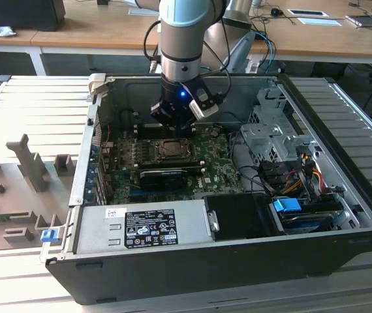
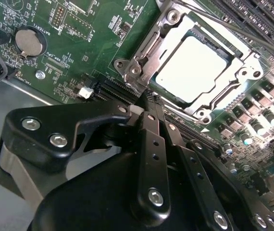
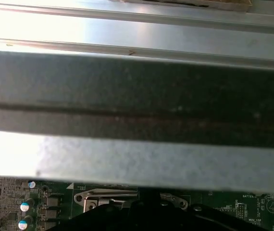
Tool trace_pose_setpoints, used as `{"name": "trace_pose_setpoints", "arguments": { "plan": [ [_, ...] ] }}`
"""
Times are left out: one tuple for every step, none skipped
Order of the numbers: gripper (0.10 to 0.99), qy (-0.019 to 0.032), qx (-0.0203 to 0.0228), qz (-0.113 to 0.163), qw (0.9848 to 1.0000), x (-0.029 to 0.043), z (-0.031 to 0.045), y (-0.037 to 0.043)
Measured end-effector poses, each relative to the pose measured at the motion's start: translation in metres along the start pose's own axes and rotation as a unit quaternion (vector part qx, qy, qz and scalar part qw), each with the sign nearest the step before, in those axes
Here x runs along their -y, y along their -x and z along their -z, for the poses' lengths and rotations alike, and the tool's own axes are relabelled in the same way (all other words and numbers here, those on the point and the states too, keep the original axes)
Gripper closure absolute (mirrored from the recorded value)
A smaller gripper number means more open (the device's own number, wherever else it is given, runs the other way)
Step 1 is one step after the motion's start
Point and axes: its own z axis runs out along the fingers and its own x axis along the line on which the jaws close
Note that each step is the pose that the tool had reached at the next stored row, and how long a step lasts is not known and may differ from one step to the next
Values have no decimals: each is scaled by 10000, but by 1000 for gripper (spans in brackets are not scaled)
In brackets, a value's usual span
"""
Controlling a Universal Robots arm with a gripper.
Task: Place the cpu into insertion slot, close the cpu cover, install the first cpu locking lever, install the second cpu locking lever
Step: 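Install the first cpu locking lever, then install the second cpu locking lever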
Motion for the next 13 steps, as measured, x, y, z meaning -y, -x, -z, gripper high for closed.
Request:
{"name": "trace_pose_setpoints", "arguments": {
  "plan": [
    [980,0,0,0,10000,4,0,0],
    [980,0,0,0,10000,9,0,-1],
    [980,1,1,0,10000,12,0,-1],
    [980,1,1,0,10000,14,1,-1],
    [980,0,0,0,10000,15,1,-1],
    [980,0,0,0,10000,16,1,-1],
    [980,0,0,0,10000,16,1,-1],
    [980,0,0,0,10000,16,1,-1],
    [980,0,0,0,10000,17,2,-1],
    [980,0,0,0,10000,15,21,-1],
    [980,0,0,0,10000,12,58,0],
    [980,-1,0,0,10000,9,86,1],
    [980,0,1,1,10000,13,86,1]
  ]
}}
